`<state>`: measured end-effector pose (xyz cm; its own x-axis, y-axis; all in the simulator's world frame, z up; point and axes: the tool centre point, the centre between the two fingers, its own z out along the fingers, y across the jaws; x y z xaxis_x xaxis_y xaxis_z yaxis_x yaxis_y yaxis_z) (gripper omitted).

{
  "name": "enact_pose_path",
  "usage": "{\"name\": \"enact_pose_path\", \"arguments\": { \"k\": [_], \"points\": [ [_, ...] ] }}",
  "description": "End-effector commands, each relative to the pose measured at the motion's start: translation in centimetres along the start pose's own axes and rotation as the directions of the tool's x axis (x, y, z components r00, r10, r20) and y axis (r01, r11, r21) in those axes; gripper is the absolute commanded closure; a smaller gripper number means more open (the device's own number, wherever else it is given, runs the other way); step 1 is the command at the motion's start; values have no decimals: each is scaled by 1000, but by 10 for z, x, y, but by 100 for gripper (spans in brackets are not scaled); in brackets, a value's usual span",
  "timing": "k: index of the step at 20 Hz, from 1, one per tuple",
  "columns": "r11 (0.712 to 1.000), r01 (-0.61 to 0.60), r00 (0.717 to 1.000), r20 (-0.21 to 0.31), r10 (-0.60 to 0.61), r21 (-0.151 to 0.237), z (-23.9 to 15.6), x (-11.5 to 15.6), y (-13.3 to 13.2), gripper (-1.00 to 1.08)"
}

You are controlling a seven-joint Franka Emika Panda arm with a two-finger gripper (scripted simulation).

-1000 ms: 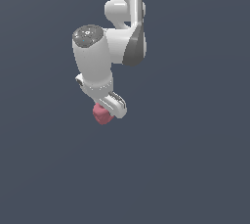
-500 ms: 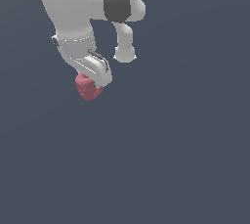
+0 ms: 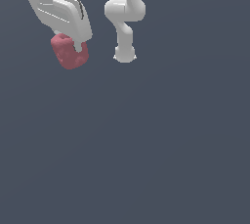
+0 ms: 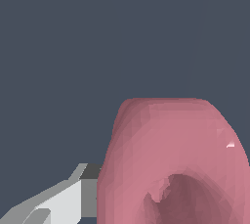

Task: Pick up the object and move it to a goal position.

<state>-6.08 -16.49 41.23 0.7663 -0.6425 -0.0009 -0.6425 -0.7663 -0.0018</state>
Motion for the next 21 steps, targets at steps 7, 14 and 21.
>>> {"name": "enact_pose_path", "arguments": {
  "k": [7, 14, 21],
  "points": [
    [1000, 2, 1000, 0, -2, -1, -74, 0, 36, 108],
    [1000, 2, 1000, -1, -2, -2, -104, 1, 50, 108],
    [1000, 3, 1000, -1, -3, -2, -110, 3, 52, 108]
  ]
}}
